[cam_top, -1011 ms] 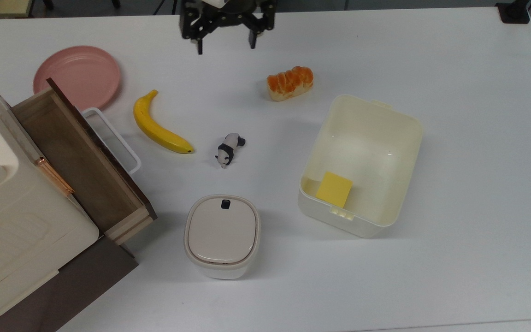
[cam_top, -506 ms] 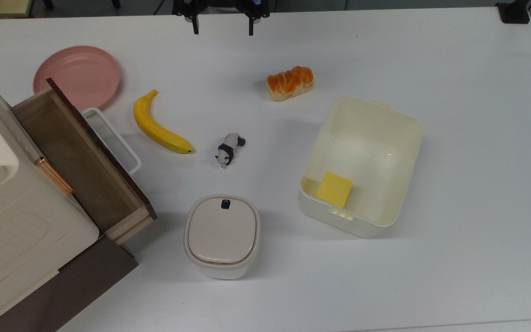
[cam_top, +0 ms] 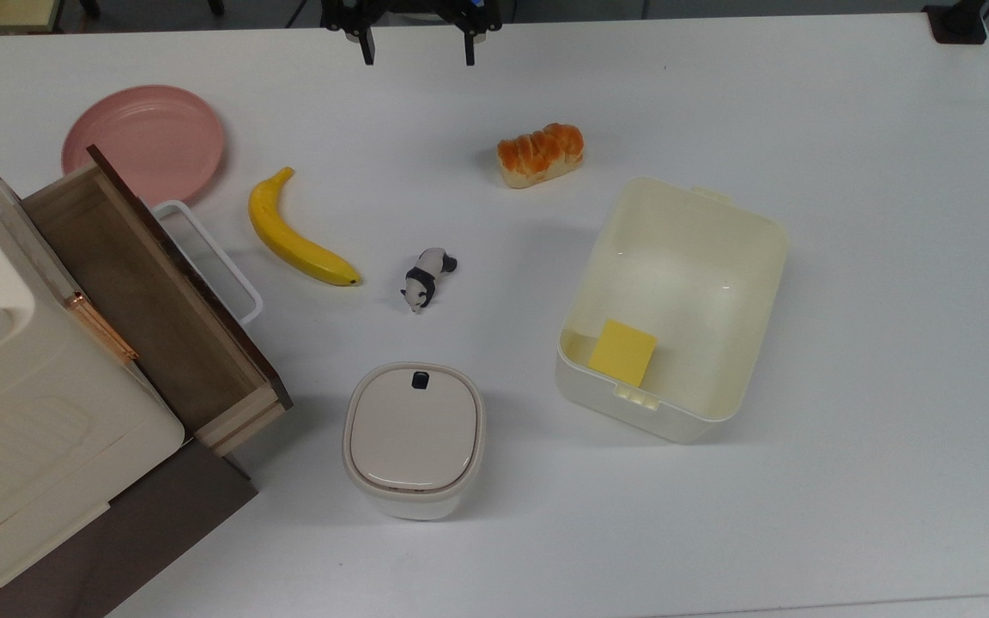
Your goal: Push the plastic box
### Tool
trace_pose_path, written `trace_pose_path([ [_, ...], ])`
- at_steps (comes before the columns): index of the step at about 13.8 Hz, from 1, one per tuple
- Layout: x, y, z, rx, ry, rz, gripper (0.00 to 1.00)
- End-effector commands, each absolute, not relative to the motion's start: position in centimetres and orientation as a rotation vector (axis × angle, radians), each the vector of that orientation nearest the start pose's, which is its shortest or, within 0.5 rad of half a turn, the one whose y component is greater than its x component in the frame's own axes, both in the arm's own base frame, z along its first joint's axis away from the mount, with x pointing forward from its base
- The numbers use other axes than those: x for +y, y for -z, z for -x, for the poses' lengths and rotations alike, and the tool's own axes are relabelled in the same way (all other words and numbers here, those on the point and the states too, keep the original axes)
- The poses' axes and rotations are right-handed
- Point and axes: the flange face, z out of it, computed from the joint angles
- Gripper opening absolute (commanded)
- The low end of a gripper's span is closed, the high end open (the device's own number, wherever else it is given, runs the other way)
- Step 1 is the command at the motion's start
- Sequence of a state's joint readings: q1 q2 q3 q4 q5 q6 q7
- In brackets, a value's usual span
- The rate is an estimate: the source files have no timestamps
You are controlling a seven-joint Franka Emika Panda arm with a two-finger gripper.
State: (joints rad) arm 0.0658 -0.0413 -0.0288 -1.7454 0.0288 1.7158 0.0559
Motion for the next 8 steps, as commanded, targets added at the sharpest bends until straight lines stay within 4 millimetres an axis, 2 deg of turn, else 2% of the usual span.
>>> trace_pose_path([
  [1,2.81,-57.18,-54.33,0.055,0.031,3.091,1.00],
  [8,3.21,-57.29,-54.75,-0.002,0.067,3.087,1.00],
])
